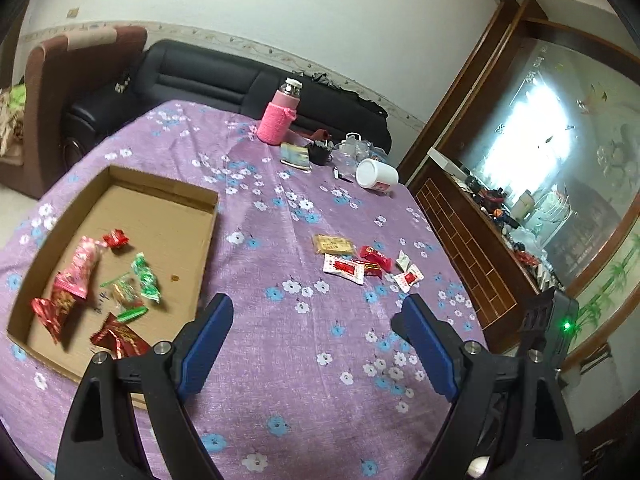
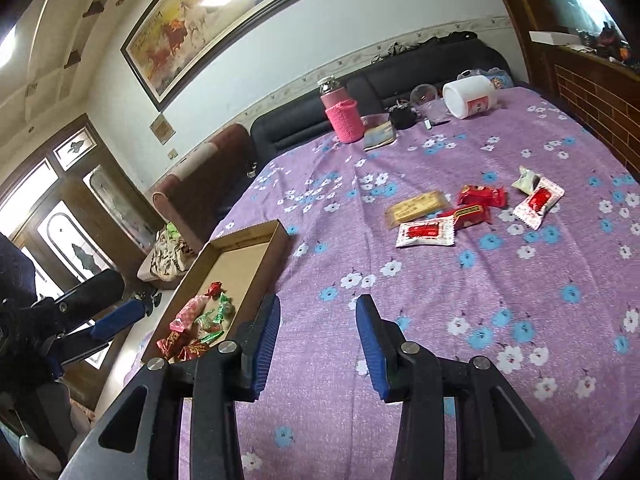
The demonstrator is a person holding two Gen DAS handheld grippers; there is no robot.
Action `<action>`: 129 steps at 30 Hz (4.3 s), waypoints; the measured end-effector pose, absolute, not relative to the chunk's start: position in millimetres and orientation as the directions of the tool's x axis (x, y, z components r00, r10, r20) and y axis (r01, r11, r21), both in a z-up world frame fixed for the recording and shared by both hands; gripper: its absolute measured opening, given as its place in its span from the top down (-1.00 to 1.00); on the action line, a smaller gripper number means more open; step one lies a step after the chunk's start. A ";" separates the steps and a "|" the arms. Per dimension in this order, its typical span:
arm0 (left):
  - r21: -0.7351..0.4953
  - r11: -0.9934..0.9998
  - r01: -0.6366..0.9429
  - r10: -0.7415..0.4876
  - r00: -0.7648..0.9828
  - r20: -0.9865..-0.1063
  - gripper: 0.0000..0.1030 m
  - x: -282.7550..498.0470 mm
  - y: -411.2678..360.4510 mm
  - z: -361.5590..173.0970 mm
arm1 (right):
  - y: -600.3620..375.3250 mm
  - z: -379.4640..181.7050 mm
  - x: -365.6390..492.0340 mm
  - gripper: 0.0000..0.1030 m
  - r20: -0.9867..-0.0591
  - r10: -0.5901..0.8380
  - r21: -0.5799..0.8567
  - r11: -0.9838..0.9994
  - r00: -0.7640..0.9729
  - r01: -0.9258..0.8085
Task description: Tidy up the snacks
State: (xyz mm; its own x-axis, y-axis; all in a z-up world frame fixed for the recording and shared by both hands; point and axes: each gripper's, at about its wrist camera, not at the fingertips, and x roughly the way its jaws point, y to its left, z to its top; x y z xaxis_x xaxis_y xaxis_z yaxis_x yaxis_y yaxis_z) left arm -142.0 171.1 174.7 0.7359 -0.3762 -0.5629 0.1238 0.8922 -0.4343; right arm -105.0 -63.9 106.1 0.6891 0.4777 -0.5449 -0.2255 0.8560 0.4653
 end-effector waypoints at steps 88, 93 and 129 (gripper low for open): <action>-0.315 0.934 0.169 -0.352 0.591 -0.726 -0.67 -70.7 162.0 87.3 | -49.3 23.8 115.3 0.13 -0.869 0.390 0.294 0.902 0.304 -0.317; -0.282 0.940 0.192 -0.340 0.584 -0.737 -0.67 -68.5 149.1 88.7 | -39.5 22.8 90.7 0.01 -0.869 0.374 0.240 0.892 0.325 -0.383; -0.116 0.955 0.272 -0.251 0.541 -0.803 0.46 7.3 79.8 56.9 | -97.7 54.0 0.4 0.31 -0.739 0.473 0.358 0.879 0.480 -0.315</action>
State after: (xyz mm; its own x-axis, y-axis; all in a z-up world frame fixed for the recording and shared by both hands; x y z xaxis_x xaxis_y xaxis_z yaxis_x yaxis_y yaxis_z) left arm 7.3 79.8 56.9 0.5406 -0.2512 -0.8029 0.2721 0.9553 -0.1157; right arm 0.4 -97.7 54.0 0.4799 0.4732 -0.7388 -0.3149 0.8789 0.3583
